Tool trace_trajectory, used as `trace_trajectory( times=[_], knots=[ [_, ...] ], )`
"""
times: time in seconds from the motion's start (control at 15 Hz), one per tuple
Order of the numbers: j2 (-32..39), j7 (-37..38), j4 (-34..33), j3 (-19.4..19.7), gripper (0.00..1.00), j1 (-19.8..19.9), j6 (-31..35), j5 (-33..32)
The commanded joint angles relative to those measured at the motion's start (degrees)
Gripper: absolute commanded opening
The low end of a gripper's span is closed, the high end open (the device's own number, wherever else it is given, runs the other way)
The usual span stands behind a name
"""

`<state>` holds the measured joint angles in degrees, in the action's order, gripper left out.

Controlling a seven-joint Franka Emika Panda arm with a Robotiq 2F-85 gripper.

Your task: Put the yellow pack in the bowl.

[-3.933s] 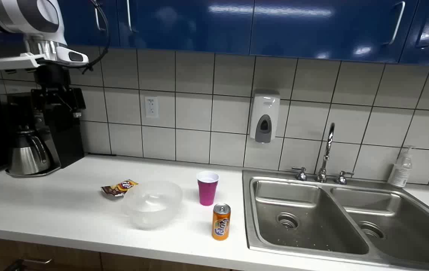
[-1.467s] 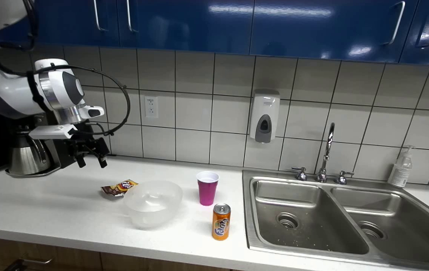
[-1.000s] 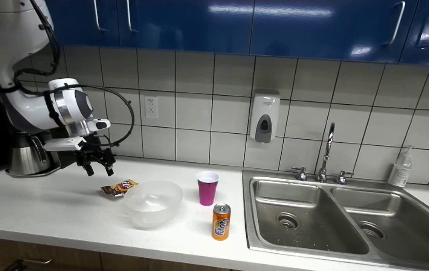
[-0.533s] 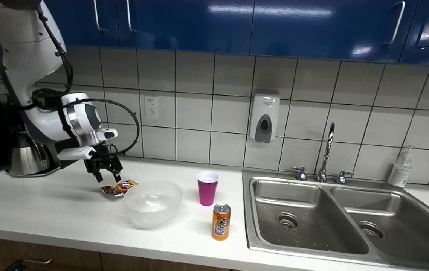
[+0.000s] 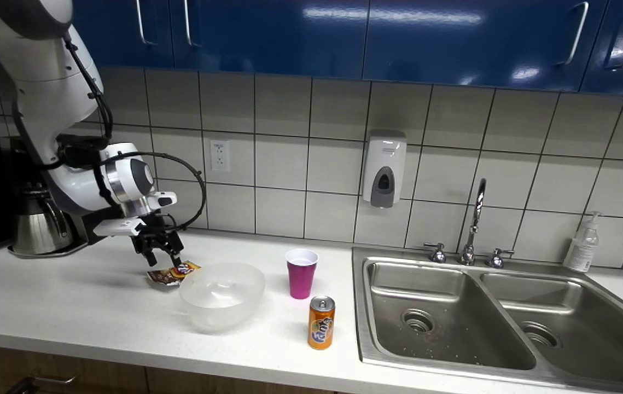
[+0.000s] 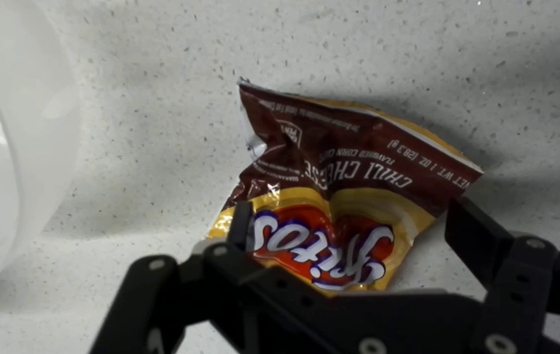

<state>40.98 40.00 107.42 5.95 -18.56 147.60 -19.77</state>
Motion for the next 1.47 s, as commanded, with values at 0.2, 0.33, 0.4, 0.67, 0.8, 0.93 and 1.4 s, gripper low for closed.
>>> trace_trajectory(
  times=[0.2,0.33,0.4,0.67,0.8,0.93,1.4],
  knots=[
    [2.5,-1.1,-2.36,1.78,1.0,-0.53,-0.91,2.62],
    [2.72,-1.18,-2.54,2.02,1.0,-0.52,-0.87,3.0],
    [2.78,-1.22,-2.61,2.09,1.0,-0.53,-0.87,3.21],
    [2.88,-1.2,-3.0,2.44,0.73,-0.72,-0.83,3.34],
    [2.83,-1.21,-2.97,2.48,0.56,-0.65,-0.68,3.38],
    [2.62,-1.19,-2.77,2.61,0.4,-0.61,-0.52,3.34],
    [1.45,-1.16,-1.88,3.13,0.0,-0.42,0.08,3.53]
  ],
)
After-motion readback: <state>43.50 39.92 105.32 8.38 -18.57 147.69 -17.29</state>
